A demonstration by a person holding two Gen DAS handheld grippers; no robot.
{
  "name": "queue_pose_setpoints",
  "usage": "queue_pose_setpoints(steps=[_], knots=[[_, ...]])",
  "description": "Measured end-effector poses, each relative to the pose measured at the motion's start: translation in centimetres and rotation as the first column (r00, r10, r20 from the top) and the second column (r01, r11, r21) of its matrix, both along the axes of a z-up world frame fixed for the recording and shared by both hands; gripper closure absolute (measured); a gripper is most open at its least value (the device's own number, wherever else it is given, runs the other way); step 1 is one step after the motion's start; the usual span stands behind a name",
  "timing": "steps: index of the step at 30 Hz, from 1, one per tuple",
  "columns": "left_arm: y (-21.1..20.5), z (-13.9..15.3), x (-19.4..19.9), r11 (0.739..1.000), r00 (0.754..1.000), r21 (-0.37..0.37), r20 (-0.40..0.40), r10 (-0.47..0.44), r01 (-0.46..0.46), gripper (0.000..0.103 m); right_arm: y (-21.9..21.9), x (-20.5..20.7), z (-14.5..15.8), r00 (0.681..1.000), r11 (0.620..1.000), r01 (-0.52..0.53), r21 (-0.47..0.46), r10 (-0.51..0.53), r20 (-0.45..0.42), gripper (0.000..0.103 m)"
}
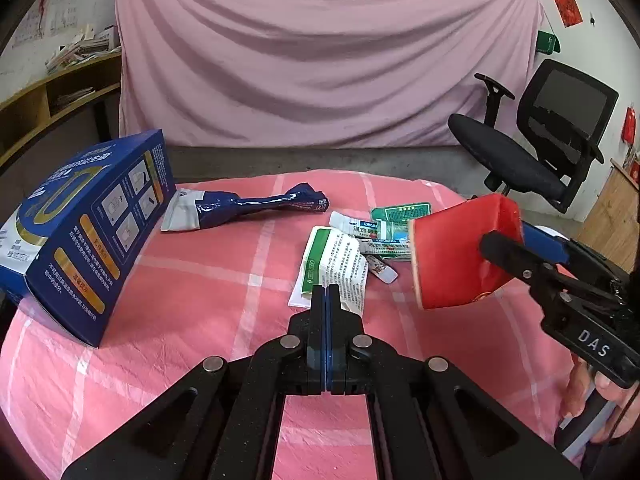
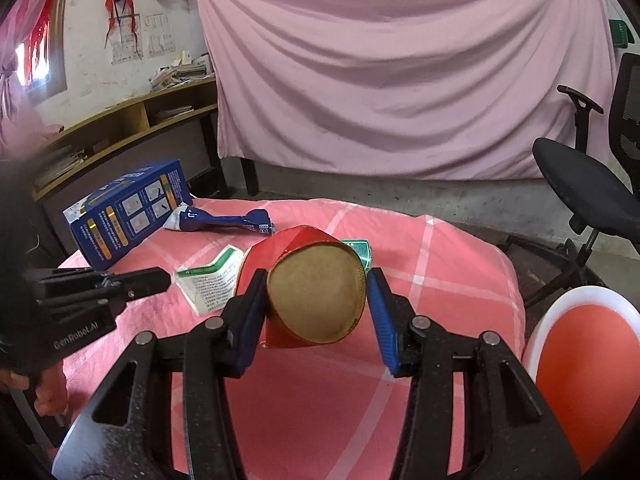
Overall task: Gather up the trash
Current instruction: 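Grasp the red crushed can with the right tool while the left tool grasps the green-white wrapper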
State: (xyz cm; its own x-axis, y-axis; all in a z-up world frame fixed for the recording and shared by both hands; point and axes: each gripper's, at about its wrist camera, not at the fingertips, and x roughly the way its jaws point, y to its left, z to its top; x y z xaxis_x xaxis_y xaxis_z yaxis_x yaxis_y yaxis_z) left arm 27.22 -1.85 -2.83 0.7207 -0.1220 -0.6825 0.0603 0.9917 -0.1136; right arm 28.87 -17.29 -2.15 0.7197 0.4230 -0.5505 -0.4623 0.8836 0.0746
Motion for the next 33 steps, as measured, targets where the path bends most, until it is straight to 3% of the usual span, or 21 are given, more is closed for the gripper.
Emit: queue_pose_setpoints(steps=[3,5,7,9,15,19,21,23,24,33], knots=[[0.5,-0.3,0.4,0.999,0.999,-0.040,-0.024,0.021,-0.022,0.103,-0.4,-0.4,0.2,1.000,1.000,0.026,0.015,-0.026,0.016,0.035],[0.7,-0.4,0.7,0.998,0.998,-0.053,-0.045,0.033,-0.036,0.093,-0.8,-0.5,0.3,0.998,0.998,0.051,0.026,-0.051,0.024,0.035],[1.2,-0.4,1.2,0.997,0.997,-0.066,-0.064,0.038,-0.042,0.069,-1.2,-0.6,0.5,0.996,0.997,0.077,0.025,-0.078,0.036,0.035],[1.7,-0.6,1.7,0.994,0.996,-0.103,-0.079,0.033,-0.041,0.066,-1.3,-0.7,0.6,0.993,0.995,0.102,0.010,-0.103,0.057,0.035],[2.8,-1.7,3.8,0.960,0.984,-0.272,-0.179,0.013,-0.062,0.066,-1.5,-0.4,0.8,0.985,0.988,0.149,-0.032,-0.146,0.094,0.035],[3.3,-1.5,4.5,0.946,0.981,-0.309,-0.188,0.040,-0.098,0.071,-1.6,0.0,0.6,0.986,0.988,0.150,-0.035,-0.147,0.079,0.035],[3.5,-1.4,4.7,0.943,0.980,-0.313,-0.192,0.052,-0.111,0.075,-1.6,0.1,0.5,0.987,0.988,0.147,-0.037,-0.144,0.072,0.035],[3.6,-1.2,4.8,0.943,0.981,-0.314,-0.185,0.056,-0.113,0.090,-1.6,0.2,0.5,0.988,0.989,0.142,-0.041,-0.139,0.069,0.035],[3.6,-1.1,4.8,0.943,0.982,-0.316,-0.181,0.049,-0.106,0.092,-1.5,0.2,0.5,0.988,0.989,0.139,-0.044,-0.136,0.069,0.035],[1.7,1.4,2.4,0.980,0.996,-0.178,-0.023,0.086,-0.089,0.099,-1.9,-0.8,0.9,0.986,0.991,0.130,-0.014,-0.128,0.108,0.036]])
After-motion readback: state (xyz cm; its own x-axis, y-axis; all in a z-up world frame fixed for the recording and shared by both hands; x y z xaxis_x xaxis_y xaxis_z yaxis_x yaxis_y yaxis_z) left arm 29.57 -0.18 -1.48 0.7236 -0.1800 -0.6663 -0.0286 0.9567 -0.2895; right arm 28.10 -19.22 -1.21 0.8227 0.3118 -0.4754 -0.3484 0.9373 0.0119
